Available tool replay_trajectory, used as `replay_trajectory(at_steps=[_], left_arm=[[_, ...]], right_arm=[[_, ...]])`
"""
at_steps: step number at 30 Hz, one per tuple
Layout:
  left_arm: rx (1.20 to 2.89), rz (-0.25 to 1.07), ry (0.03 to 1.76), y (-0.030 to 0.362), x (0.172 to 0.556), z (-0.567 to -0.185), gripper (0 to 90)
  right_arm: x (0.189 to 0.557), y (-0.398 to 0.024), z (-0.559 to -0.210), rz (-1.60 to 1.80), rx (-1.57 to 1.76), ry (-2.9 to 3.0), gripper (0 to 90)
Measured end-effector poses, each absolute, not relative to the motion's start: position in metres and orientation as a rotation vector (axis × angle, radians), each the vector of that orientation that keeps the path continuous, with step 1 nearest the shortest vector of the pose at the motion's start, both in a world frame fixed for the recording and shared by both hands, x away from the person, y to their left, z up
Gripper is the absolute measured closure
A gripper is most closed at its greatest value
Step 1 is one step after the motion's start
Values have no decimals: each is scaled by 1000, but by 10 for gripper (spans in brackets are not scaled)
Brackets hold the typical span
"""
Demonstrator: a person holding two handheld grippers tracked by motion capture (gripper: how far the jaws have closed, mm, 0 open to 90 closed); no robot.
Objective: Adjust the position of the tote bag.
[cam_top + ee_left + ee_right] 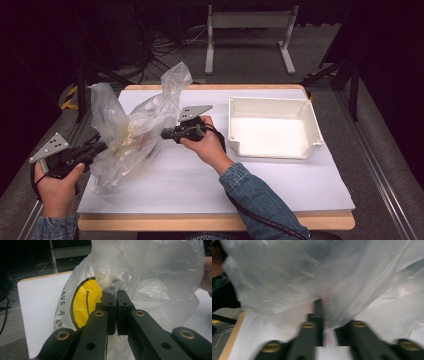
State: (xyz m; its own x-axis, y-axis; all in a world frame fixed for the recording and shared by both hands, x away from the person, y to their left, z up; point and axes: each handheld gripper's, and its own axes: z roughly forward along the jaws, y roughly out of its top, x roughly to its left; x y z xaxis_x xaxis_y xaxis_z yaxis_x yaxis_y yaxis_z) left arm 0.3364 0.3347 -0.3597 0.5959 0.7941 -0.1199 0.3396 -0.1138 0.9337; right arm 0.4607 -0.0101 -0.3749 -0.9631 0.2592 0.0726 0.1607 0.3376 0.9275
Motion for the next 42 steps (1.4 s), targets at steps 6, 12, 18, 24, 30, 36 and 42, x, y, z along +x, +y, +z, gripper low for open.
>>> replay_trajectory(at_steps=[6, 12, 18, 24, 30, 36, 42], left_arm=[[1696, 514, 940, 333, 336, -358, 877], [1699, 523, 928, 329, 336, -357, 880], [1708, 521, 907, 323, 337, -356, 880], [1722, 514, 875, 313, 338, -357, 883], [1726, 518, 851, 305, 338, -356, 886], [1713, 526, 851, 302, 346, -355, 888], [1703, 539, 855, 304, 352, -354, 888]], right_arm=[[450, -23, -370, 1689, 380, 2532, 896], [425, -42, -363, 1706, 329, 2533, 896], [402, -64, -359, 1689, 317, 2526, 896], [385, -91, -352, 1700, 337, 2490, 896], [377, -112, -341, 1686, 361, 2449, 896], [375, -134, -338, 1677, 433, 2407, 895], [369, -137, -341, 1640, 437, 2418, 895]])
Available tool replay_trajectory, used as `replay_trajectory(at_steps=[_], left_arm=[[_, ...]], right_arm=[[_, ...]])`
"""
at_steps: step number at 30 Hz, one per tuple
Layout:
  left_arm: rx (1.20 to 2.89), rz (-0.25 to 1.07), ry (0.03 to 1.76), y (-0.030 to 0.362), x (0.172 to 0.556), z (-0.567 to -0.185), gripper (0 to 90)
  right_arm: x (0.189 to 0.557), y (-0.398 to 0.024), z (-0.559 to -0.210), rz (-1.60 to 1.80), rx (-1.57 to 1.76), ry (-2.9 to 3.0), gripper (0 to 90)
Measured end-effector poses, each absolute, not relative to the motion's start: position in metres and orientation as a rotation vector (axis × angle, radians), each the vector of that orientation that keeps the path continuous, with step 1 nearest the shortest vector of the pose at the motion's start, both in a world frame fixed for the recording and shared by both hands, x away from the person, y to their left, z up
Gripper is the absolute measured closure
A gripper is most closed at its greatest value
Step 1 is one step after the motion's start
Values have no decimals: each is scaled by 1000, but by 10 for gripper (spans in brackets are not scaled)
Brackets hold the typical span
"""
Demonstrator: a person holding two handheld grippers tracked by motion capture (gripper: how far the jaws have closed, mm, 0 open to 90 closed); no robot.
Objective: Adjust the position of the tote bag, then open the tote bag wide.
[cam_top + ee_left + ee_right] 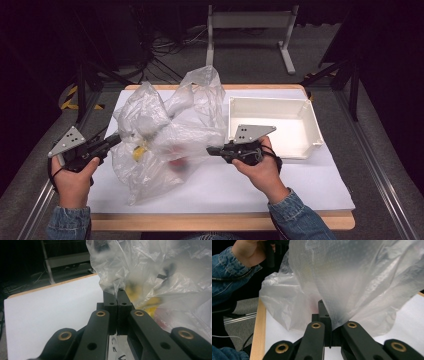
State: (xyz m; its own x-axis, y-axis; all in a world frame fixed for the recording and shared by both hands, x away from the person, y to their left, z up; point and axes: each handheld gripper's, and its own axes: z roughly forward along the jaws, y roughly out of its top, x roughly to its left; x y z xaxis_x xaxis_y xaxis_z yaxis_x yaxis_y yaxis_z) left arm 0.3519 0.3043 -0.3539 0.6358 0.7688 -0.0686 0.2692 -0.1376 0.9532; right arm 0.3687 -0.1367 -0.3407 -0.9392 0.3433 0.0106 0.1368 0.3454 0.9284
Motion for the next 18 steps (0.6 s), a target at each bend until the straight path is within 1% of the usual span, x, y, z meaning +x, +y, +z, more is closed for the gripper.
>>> replay_trajectory(at_steps=[6, 18], left_arm=[[1716, 527, 865, 306, 356, -360, 889], [1752, 488, 851, 313, 360, -379, 889]], right_arm=[[367, -135, -344, 1629, 433, 2433, 895], [368, -132, -367, 1516, 453, 2532, 895]])
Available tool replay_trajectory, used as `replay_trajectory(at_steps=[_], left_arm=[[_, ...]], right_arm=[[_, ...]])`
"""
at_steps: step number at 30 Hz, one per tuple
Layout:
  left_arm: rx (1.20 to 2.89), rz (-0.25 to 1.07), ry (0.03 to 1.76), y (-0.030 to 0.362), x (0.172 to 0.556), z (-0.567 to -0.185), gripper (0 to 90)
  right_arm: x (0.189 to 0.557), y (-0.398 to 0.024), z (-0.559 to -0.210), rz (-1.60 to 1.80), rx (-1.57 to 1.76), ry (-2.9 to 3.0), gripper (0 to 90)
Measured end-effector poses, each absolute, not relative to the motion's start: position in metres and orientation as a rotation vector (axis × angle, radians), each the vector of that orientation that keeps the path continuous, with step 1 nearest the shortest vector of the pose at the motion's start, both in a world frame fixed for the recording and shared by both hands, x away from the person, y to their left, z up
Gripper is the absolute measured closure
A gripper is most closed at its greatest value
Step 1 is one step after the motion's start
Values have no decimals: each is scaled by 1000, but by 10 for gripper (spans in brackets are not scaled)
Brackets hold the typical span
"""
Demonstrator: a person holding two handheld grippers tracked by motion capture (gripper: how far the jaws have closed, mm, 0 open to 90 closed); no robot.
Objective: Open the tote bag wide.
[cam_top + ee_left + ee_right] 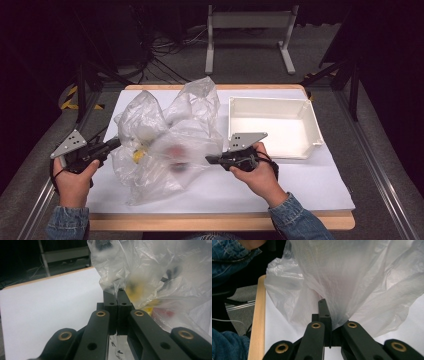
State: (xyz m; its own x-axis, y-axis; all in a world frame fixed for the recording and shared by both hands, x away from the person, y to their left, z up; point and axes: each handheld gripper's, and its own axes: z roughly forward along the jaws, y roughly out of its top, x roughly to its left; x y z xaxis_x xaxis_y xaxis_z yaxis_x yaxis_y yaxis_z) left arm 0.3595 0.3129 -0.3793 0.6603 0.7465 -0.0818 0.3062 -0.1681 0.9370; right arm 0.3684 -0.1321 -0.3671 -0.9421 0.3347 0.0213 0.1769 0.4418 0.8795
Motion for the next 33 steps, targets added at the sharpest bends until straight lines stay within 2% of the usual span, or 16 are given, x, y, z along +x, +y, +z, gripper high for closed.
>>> replay_trajectory(at_steps=[33], left_arm=[[1941, 307, 1030, 319, 383, -433, 891]], right_arm=[[387, -125, -433, 1194, 629, 2810, 895]])
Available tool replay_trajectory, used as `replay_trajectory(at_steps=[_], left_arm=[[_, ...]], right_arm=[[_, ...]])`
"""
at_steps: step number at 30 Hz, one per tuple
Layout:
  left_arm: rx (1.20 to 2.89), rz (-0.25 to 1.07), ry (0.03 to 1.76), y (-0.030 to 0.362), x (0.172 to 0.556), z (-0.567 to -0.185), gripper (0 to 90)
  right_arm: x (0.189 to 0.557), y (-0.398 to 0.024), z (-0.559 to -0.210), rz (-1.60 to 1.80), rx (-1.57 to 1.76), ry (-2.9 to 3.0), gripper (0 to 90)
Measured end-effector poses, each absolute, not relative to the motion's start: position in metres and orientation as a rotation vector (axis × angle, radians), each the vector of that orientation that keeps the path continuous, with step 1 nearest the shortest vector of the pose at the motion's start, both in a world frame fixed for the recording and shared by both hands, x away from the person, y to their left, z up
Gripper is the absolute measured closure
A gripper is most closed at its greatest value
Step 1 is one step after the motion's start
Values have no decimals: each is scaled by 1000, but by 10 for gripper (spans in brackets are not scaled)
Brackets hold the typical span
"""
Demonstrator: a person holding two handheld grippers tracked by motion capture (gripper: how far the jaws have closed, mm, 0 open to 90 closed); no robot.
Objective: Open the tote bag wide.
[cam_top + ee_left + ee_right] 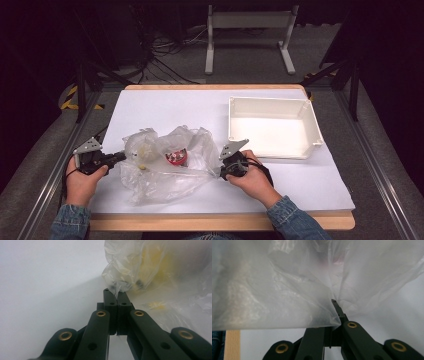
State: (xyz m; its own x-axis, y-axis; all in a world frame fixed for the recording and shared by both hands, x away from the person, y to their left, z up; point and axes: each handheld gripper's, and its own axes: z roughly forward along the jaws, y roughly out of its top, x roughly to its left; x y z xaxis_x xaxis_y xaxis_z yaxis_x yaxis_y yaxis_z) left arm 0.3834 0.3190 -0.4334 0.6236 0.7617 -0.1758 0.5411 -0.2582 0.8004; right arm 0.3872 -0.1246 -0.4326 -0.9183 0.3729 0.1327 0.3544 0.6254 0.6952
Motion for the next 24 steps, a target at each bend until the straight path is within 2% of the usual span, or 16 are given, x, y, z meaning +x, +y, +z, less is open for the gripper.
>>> replay_trajectory(at_steps=[10, 11, 14, 15, 17, 18, 19, 21, 24], left_arm=[[1904, 312, 998, 323, 380, -424, 874], [1900, 311, 985, 323, 380, -423, 846], [1863, 305, 990, 325, 378, -418, 715], [1840, 313, 995, 325, 377, -416, 633], [1764, 398, 982, 330, 375, -407, 365], [1745, 408, 977, 331, 373, -403, 307], [1722, 416, 963, 333, 371, -399, 278], [1691, 418, 945, 336, 367, -391, 216], [1680, 448, 922, 337, 361, -378, 180]], right_arm=[[385, -125, -425, 1232, 603, 2799, 860], [383, -126, -422, 1246, 596, 2787, 844], [381, -128, -419, 1254, 585, 2773, 824], [380, -129, -418, 1261, 585, 2770, 808], [379, -130, -417, 1267, 588, 2761, 722], [379, -130, -417, 1269, 596, 2748, 663], [380, -131, -417, 1271, 602, 2746, 614], [381, -131, -416, 1288, 629, 2733, 461], [382, -132, -415, 1293, 637, 2708, 415]])
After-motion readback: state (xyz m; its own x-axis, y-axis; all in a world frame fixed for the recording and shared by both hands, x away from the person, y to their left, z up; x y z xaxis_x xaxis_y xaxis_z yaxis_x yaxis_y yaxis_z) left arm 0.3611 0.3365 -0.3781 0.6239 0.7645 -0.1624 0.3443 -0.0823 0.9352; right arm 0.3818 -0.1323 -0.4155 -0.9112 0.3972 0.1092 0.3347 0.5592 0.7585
